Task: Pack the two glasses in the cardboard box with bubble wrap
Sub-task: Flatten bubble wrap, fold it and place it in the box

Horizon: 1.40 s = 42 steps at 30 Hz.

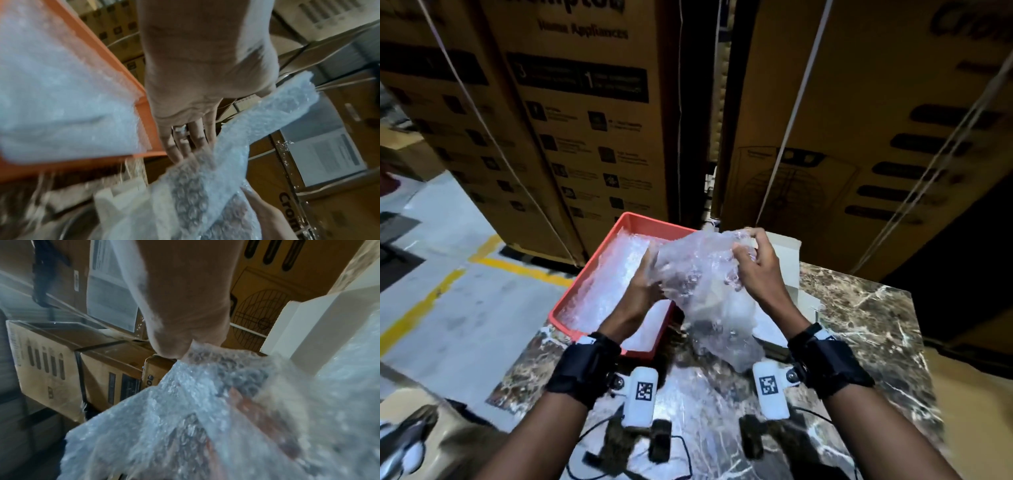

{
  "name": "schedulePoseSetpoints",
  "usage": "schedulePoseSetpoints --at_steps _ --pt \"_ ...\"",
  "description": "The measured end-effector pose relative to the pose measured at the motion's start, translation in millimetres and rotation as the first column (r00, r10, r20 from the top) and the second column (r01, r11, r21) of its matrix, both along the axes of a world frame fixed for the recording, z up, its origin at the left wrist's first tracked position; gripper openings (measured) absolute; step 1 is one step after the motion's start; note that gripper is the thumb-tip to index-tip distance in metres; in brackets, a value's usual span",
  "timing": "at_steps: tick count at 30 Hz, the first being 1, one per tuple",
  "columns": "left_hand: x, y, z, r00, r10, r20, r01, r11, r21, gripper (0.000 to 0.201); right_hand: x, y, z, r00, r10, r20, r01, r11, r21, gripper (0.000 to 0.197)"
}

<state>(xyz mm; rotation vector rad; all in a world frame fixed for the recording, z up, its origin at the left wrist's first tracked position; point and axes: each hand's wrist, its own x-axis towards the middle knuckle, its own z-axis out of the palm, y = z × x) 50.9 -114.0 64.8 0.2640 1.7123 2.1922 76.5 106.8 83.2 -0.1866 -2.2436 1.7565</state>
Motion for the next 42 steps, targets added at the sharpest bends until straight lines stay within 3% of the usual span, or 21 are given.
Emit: schedulePoseSetpoints --at_steps 2,6,11,13,15,17,20,22,25,27,31,34,38,42 --pt "9.8 21.4 -5.4 0.989 -0.089 0.116 0.075 0.99 0.117 0.079 17.5 16.3 -2.2 0.998 -0.061 0.01 0.061 0.998 -0.019 0.023" --pt "24.1 60.8 -17.9 0.936 -0.23 0.266 0.169 0.958 0.233 0.1 57.5 54.0 -9.4 0.988 -0.152 0.012 0.152 0.988 -0.037 0.047" --pt "49.8 107.5 -41.3 0.919 -0.268 0.288 0.294 0.954 -0.05 0.08 104.0 95.3 -20.3 0.949 -0.314 0.043 0.316 0.947 -0.054 0.056" --pt "64.1 128.1 -45.4 0.914 -0.281 0.292 0.323 0.94 -0.107 0.052 121.5 115.0 -33.8 0.918 -0.39 0.065 0.391 0.92 0.002 0.054" --pt "75.4 143.2 -52.4 0.915 -0.274 0.295 0.329 0.932 -0.153 0.038 139.5 131.4 -48.1 0.89 -0.443 0.108 0.44 0.896 0.05 0.049" --pt "84.4 156.1 -64.1 0.916 -0.308 0.258 0.359 0.915 -0.185 0.047 161.1 144.4 -61.0 0.856 -0.488 0.171 0.482 0.873 0.078 0.051" --pt "96.6 175.3 -83.0 0.906 -0.382 0.182 0.421 0.861 -0.287 0.067 194.5 159.4 -78.4 0.82 -0.497 0.284 0.501 0.863 0.062 0.072" --pt "107.5 187.5 -95.3 0.889 -0.429 0.162 0.458 0.824 -0.332 0.073 217.4 170.1 -93.7 0.803 -0.407 0.436 0.446 0.895 0.015 0.085" --pt "122.0 199.5 -114.9 0.877 -0.453 0.163 0.476 0.766 -0.433 0.061 249.4 181.7 -112.9 0.759 -0.234 0.608 0.375 0.92 -0.114 0.092" --pt "132.7 205.2 -130.5 0.86 -0.47 0.198 0.506 0.743 -0.437 0.055 269.0 186.1 -121.9 0.728 -0.227 0.647 0.37 0.924 -0.092 0.088" --pt "148.0 212.0 -177.5 0.84 -0.459 0.288 0.542 0.721 -0.432 0.054 293.2 193.0 -149.5 0.675 -0.372 0.638 0.447 0.893 0.048 0.069" --pt "168.0 215.0 -168.2 0.85 -0.42 0.319 0.526 0.719 -0.455 0.051 306.3 189.9 -154.8 0.642 -0.478 0.6 0.53 0.842 0.103 0.066" --pt "183.2 213.1 -159.3 0.818 -0.428 0.385 0.56 0.746 -0.36 0.083 319.0 189.9 -162.7 0.598 -0.556 0.577 0.614 0.781 0.116 0.062" --pt "190.1 210.9 -163.1 0.828 -0.533 0.175 0.536 0.658 -0.529 0.119 331.2 191.1 -169.4 0.551 -0.607 0.573 0.667 0.733 0.136 0.066"
